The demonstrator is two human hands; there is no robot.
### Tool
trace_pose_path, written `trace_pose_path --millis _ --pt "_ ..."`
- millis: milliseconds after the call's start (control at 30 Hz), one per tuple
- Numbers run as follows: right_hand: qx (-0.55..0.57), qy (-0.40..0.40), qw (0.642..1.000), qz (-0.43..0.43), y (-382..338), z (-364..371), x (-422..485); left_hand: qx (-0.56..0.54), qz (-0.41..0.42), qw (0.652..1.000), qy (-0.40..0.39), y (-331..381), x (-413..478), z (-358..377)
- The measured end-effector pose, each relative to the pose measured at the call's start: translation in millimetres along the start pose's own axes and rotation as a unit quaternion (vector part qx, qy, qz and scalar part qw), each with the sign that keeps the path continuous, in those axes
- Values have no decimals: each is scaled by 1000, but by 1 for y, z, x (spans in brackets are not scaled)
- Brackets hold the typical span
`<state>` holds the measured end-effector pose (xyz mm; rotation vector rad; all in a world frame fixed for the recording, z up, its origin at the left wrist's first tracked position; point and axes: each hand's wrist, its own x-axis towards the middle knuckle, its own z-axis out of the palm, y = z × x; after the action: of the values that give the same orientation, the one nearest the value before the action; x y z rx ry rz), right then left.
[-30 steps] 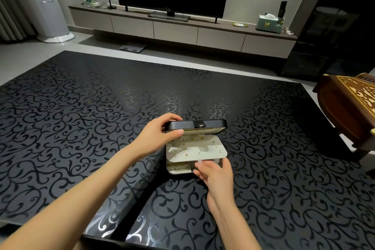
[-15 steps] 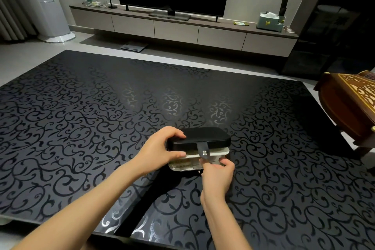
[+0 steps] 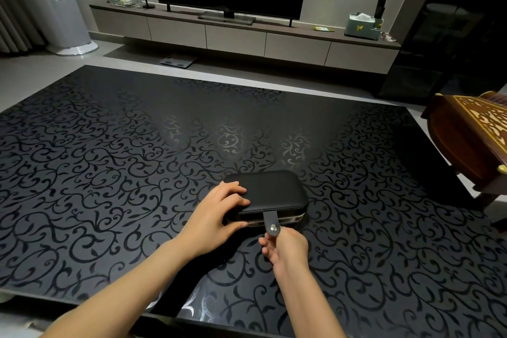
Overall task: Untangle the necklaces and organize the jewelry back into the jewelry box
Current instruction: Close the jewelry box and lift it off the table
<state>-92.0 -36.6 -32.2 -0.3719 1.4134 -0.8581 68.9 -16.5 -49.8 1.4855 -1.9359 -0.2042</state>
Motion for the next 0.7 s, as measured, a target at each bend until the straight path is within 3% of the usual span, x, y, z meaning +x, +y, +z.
trace_pose_path --millis 167,400,567,633,700 --pt "130 -87 985 66 -7 -9 1 2 15 1000 -8 -3 -4 4" --pt "164 -112 977 75 -8 -20 -7 39 36 998 -36 -4 -12 8" --pt "-55 -94 992 -62 1 -35 -9 160 73 983 -62 4 6 1" --pt "-160 -79 974 -141 2 -37 -6 186 57 977 -88 15 24 -2" --pt "-258 -61 942 -206 3 -36 2 160 -11 976 -146 25 44 -2"
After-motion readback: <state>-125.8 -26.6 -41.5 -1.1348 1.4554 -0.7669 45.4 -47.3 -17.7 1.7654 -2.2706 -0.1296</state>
